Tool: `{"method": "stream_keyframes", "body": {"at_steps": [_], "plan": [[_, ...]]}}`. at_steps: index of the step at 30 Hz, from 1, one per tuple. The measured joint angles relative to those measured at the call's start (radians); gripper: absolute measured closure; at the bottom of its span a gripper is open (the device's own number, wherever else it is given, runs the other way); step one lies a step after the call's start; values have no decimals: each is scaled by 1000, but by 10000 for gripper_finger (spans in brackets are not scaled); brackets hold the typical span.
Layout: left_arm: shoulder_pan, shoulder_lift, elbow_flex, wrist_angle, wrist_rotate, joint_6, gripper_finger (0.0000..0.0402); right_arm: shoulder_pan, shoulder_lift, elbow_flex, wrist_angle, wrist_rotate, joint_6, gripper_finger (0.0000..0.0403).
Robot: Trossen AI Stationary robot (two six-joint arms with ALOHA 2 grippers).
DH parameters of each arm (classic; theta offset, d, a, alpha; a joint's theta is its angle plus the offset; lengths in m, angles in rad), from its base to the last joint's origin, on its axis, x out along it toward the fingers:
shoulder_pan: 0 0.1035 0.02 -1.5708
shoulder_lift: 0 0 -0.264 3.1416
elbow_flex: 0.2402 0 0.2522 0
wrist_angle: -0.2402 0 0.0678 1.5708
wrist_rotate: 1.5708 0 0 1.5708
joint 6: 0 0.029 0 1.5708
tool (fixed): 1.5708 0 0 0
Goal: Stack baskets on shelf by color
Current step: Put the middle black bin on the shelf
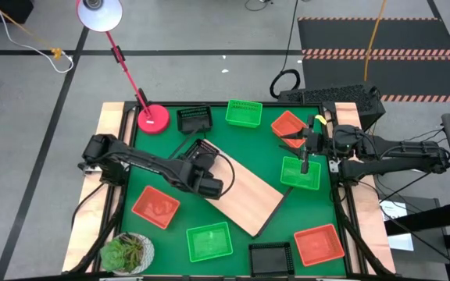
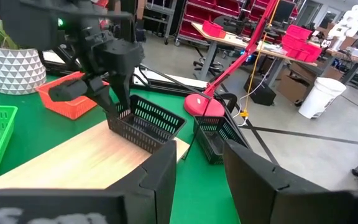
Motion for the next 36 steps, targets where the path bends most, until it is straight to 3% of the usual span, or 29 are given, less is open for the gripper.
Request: {"method": "stream_keyframes", "body": {"at_steps": [8, 23, 36], "plan": [[13, 0, -6, 3, 26, -9, 201, 0, 0, 0, 0, 0, -6, 277], [25, 43, -7, 44, 69, 27, 260, 0, -1, 0, 14, 0, -4, 277], [35, 55, -6, 112, 121, 75, 266, 0, 0, 0, 23, -3, -3, 277]]}}
